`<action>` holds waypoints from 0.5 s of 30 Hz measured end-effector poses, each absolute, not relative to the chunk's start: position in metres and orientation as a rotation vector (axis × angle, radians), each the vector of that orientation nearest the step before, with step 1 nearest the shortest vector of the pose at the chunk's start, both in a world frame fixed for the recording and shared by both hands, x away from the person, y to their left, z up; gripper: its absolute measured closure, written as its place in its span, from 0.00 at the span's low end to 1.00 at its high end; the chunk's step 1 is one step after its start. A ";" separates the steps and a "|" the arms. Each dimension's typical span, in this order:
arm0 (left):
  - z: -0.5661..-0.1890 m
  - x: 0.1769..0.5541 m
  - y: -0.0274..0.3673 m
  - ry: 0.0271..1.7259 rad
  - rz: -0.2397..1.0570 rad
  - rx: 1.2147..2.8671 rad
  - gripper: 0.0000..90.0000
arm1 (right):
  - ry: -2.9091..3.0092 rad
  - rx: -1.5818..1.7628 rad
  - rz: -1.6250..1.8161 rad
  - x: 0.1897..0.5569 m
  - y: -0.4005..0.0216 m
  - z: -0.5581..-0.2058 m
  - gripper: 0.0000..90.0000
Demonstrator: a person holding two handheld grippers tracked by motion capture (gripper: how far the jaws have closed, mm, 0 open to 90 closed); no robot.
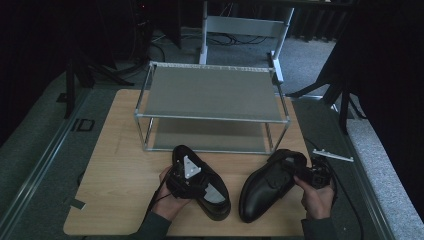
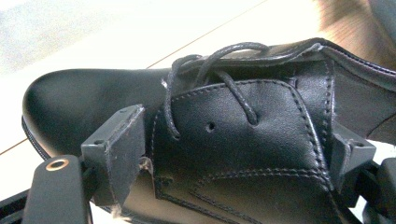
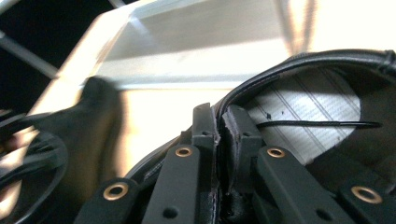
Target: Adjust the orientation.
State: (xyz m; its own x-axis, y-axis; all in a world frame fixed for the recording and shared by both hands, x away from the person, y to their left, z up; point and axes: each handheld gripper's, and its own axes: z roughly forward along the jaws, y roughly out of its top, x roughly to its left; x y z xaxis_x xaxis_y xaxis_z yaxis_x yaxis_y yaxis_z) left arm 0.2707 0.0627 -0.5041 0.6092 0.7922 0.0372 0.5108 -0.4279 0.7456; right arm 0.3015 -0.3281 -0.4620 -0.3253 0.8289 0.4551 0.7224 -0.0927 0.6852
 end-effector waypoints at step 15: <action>-0.505 0.271 0.063 1.016 0.506 2.121 0.22 | 2.076 1.529 1.285 0.306 -0.316 -0.456 0.56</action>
